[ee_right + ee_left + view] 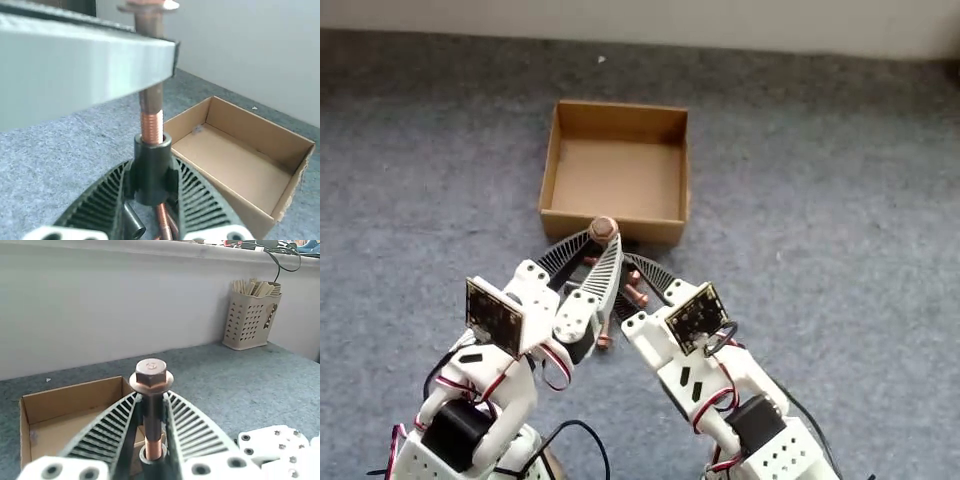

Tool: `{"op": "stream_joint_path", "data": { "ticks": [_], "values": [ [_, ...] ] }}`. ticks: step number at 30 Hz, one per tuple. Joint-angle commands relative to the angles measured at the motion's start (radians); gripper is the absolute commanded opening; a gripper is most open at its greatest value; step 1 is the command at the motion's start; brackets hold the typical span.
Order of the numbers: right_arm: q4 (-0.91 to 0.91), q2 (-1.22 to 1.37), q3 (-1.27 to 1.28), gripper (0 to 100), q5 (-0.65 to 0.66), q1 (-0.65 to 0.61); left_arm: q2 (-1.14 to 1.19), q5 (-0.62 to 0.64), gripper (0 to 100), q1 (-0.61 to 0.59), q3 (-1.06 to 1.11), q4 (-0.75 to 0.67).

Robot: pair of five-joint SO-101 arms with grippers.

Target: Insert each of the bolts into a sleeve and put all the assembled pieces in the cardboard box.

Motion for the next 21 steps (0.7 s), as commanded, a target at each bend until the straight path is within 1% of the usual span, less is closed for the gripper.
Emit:
{"op": "stream_joint_path", "data": {
  "ticks": [1,6,10,13,15,19,21],
  "values": [
    [-0.027,-0.019,-0.025,0.5,0.002,0.036,0.001,-0.041,1,0.008,0.019,-0.003],
    [-0.025,-0.019,-0.025,0.5,0.002,0.036,0.002,-0.041,5,0.005,0.03,0.0],
    [-0.025,-0.019,-0.025,0.5,0.002,0.038,0.008,-0.043,6,0.001,0.036,0.002],
    [-0.025,-0.019,-0.025,0.5,0.002,0.038,0.008,-0.087,6,0.001,0.041,0.002],
    [-0.025,-0.019,-0.024,0.5,0.002,0.038,0.01,-0.092,7,-0.001,0.041,0.003],
    [-0.025,-0.019,-0.021,0.5,0.002,0.038,0.01,-0.092,13,-0.001,0.012,0.1],
    [-0.025,-0.019,-0.021,0.5,0.002,0.038,0.01,-0.092,14,-0.001,-0.012,0.143]
  ]
}}
